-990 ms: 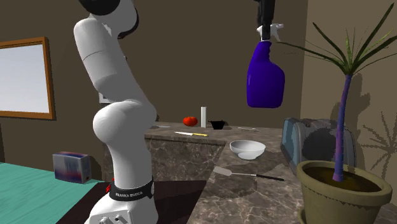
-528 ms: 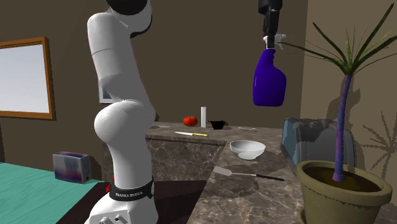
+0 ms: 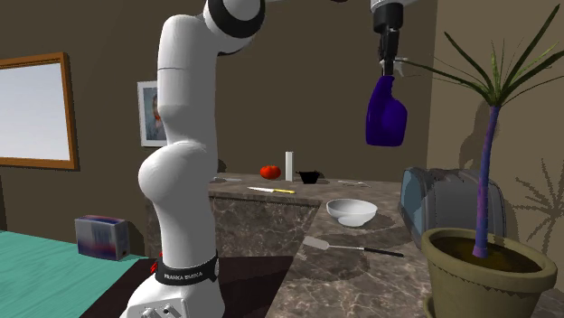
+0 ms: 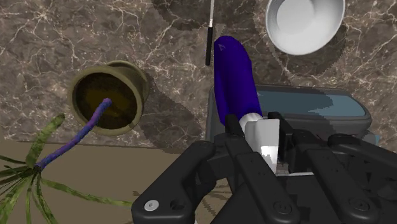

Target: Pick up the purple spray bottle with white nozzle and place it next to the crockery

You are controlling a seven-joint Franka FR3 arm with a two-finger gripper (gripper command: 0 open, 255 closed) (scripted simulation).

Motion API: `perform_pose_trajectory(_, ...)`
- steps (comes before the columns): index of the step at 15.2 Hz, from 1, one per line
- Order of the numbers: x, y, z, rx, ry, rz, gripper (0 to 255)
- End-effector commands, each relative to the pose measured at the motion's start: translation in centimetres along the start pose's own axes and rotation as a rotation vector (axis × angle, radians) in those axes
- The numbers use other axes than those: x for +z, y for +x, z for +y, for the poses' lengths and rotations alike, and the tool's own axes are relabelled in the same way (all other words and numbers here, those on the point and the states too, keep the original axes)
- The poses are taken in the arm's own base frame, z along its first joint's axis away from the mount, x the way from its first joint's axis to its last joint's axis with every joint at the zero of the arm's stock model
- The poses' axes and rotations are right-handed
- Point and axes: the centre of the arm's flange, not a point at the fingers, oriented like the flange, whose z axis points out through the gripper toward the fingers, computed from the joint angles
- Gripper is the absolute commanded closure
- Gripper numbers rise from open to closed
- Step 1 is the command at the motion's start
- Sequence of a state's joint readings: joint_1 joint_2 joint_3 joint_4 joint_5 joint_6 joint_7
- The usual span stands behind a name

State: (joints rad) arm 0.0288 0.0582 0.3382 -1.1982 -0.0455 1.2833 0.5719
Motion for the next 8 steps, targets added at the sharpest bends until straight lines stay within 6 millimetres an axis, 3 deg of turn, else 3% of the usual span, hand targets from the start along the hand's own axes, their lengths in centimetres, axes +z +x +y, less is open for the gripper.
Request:
perform_pose_trajectory(1, 0.2, 0.7, -2.5, 0.002, 0.001, 0.0, 255)
perform_pose_trajectory(4, 0.2, 1.7, -5.7, 0.002, 0.001, 0.0, 255)
perform_pose_trajectory(8, 2.3, 1.6, -5.7, 0.002, 0.001, 0.0, 255)
